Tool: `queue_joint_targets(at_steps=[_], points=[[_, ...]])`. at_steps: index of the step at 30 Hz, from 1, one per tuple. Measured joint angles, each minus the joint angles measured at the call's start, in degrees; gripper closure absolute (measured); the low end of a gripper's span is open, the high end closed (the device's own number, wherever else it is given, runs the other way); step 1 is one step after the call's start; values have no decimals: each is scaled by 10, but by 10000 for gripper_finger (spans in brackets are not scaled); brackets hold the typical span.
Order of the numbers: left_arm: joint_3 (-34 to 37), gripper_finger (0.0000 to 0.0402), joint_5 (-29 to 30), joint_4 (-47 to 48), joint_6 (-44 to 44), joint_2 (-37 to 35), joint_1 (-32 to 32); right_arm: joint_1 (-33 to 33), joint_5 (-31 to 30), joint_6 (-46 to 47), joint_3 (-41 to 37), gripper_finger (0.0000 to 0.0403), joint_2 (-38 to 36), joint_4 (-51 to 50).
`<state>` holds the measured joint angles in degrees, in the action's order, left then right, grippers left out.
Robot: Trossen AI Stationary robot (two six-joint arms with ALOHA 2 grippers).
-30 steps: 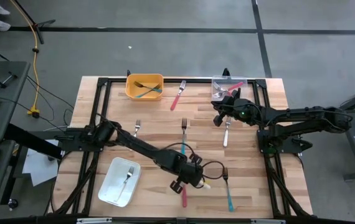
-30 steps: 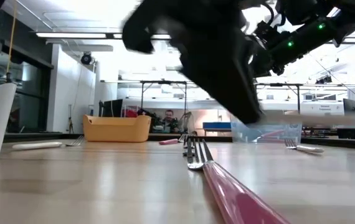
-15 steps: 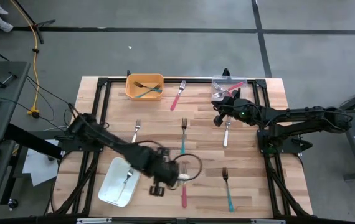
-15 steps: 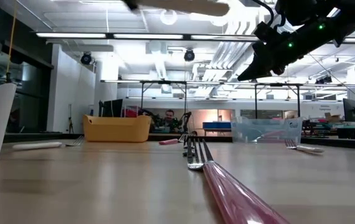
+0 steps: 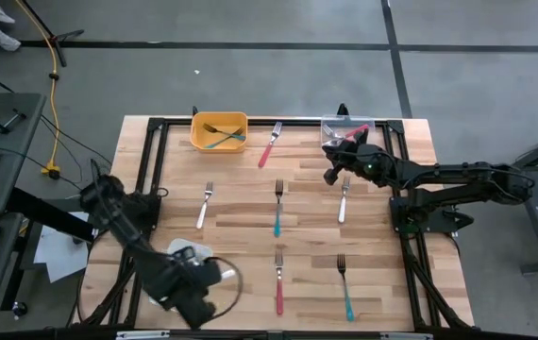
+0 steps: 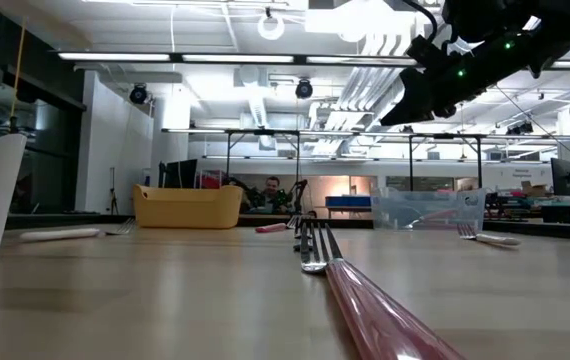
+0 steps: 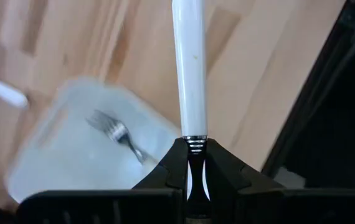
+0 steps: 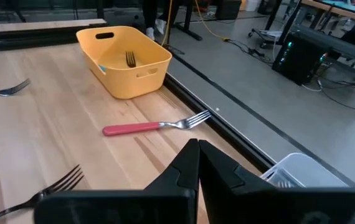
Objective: Sort silverware by color (type)
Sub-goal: Put the white fork into the white bin, then put the blue fork into the yellow bin
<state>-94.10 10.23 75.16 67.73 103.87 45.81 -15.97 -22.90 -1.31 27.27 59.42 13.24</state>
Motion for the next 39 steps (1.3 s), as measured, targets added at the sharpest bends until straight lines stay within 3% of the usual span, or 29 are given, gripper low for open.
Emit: queue_joint_targets(at_steps=[7,11,14,20,25,32,39], points=[[163,379,70,-94,227,-100,68,-6,17,-2,0,400,0,15],[250,379,72,-124,357,-136,102,-9,18,-2,0,400,0,15],[291,379,74,-146,405,-142,118,-9,17,-6,0,400,0,16],[337,377,84,-192,413,-142,123,-9,17,-10,0,400,0,16],[353,347,82,-190,413,-142,123,-9,17,-28,0,400,0,18],[352,310,79,-182,345,-151,112,-9,17,-52,0,400,0,55],[352,316,126,-184,235,-217,87,-9,25,-56,0,400,0,66]])
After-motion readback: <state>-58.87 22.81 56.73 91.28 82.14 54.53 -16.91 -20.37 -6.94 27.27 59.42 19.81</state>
